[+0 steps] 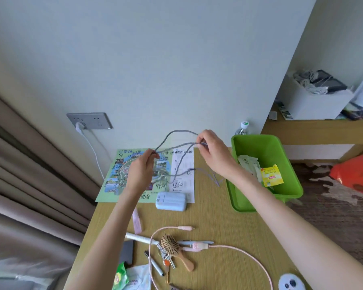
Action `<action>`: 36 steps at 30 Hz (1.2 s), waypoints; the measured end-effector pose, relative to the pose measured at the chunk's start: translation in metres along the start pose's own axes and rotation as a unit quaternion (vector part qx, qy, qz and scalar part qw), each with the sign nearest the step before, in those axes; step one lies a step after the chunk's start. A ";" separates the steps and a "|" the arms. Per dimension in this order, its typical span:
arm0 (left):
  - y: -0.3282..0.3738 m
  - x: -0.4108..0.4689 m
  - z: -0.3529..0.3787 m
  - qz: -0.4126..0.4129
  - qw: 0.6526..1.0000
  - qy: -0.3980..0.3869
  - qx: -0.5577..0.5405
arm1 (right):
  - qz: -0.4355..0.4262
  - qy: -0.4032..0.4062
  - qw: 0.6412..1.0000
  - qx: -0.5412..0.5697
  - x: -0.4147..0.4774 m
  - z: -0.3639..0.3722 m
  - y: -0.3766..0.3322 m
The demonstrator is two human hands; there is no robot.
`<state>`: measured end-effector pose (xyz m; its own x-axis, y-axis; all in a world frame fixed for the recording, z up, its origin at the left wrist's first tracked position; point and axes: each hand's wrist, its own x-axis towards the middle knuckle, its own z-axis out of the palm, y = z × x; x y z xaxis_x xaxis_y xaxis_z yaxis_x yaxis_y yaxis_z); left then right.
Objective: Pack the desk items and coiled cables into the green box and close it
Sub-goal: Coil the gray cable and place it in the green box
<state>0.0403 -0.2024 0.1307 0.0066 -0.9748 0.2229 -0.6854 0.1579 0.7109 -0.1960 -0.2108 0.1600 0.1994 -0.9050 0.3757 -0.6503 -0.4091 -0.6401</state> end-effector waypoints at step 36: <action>0.182 0.076 -0.199 0.149 0.965 0.025 -0.214 | -0.096 0.202 0.960 0.171 0.086 -0.179 -0.211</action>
<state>0.0606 -0.2169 0.4095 -0.1015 -0.8685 0.4852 -0.2988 0.4918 0.8178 -0.1727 -0.1819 0.4469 -0.0528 -0.7183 0.6937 -0.3381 -0.6408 -0.6893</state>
